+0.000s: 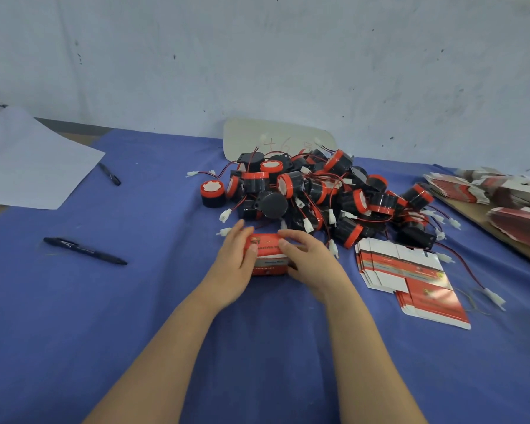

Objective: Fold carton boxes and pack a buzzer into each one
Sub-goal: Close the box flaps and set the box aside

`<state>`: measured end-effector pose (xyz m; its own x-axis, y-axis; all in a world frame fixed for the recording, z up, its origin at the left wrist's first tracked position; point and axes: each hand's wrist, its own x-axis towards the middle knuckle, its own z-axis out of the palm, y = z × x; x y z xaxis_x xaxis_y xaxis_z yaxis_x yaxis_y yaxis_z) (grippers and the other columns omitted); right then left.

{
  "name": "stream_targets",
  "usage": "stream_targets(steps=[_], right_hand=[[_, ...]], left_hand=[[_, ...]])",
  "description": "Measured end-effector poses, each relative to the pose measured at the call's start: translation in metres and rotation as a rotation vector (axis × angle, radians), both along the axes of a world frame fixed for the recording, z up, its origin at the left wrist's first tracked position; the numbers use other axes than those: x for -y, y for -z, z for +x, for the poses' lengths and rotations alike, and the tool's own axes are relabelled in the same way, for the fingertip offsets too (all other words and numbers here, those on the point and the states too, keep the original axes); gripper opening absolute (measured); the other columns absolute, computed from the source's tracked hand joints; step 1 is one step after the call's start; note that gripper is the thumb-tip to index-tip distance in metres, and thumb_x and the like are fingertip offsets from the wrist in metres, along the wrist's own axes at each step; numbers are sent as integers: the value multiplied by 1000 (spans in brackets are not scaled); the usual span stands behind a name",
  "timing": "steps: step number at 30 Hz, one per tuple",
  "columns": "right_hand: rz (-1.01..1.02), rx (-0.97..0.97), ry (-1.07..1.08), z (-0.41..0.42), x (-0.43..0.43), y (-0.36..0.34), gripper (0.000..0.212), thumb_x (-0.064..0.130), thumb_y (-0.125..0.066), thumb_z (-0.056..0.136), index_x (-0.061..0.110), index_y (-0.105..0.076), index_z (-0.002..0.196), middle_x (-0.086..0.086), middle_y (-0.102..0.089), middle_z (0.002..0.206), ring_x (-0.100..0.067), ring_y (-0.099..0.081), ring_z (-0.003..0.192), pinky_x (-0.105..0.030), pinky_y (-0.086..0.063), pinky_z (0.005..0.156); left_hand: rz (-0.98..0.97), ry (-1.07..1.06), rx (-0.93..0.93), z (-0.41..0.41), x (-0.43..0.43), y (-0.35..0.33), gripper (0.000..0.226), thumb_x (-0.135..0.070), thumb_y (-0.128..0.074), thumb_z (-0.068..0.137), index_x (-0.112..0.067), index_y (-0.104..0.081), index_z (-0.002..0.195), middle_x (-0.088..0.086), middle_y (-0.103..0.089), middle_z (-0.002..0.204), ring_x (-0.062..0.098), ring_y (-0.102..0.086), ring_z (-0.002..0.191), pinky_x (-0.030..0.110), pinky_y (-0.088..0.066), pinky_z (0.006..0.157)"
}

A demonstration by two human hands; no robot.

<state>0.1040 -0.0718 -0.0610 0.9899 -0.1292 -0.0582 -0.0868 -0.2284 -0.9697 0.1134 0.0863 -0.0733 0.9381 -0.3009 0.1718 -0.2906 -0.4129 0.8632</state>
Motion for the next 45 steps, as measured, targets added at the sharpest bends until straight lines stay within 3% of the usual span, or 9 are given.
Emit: stream_targets(steps=[3,7,17,24,27,30,34,38,45], right_hand=[[-93,-35,59,0,-4,6,38,29,-56,96,14,-53,131,-7,-61,117,-22,-61,104,-40,-51,92],[-229,33,53,-3,-10,6,21,24,-49,99,14,-67,104,11,-60,81,-2,-51,70,-10,-38,56],[369,427,365,-67,8,-53,26,22,-52,98,19,-48,124,-13,-66,114,-23,-67,99,-34,-56,83],[75,661,1063,-231,165,-132,23,23,-52,97,19,-48,120,-5,-63,113,-13,-65,101,-31,-55,85],[-253,474,1364,-313,207,-136,30,28,-49,98,15,-49,124,5,-61,106,3,-58,85,-18,-44,76],[-488,189,1511,-377,230,-128,43,20,-47,97,11,-39,138,-7,-53,131,-20,-48,121,-26,-35,99],[-649,184,1548,-389,231,-128,48,13,-43,98,12,-33,145,-6,-36,150,-20,-25,141,-29,-19,116],[-432,538,1320,-345,208,-128,28,12,-46,97,28,-56,119,16,-63,103,5,-57,92,-3,-41,76],[-193,432,831,-197,149,-76,23,9,-49,94,27,-63,91,7,-70,89,-10,-66,89,-24,-51,77]], left_hand=[[-31,-61,-106,2,4,-1,62,-24,-38,103,-16,-2,153,1,-7,160,15,-16,145,31,-26,115],[-118,-163,-247,-1,15,-7,48,-21,-39,102,-16,-22,147,-1,-50,123,3,-51,89,12,-37,64],[-650,-86,-87,-47,82,-70,42,-23,-42,102,-26,-37,144,4,-51,139,20,-53,123,45,-44,105],[-655,504,-83,-170,266,-152,27,-18,-51,99,-21,-54,126,7,-63,118,26,-61,112,45,-48,98],[-465,686,-128,-240,332,-148,34,-23,-45,101,-10,-52,131,7,-61,123,24,-57,117,33,-45,99],[-181,858,-31,-300,373,-142,31,-22,-41,101,-10,-57,125,9,-60,125,26,-52,119,30,-39,97],[-236,990,-201,-324,382,-147,29,-31,-37,102,-16,-61,107,-3,-60,100,14,-52,97,26,-38,86],[-480,810,-272,-286,354,-144,23,-29,-41,102,-20,-62,102,3,-67,107,17,-62,103,38,-49,96],[-503,252,-165,-140,259,-99,24,-15,-46,98,-13,-57,119,3,-61,113,10,-57,94,17,-44,80]])
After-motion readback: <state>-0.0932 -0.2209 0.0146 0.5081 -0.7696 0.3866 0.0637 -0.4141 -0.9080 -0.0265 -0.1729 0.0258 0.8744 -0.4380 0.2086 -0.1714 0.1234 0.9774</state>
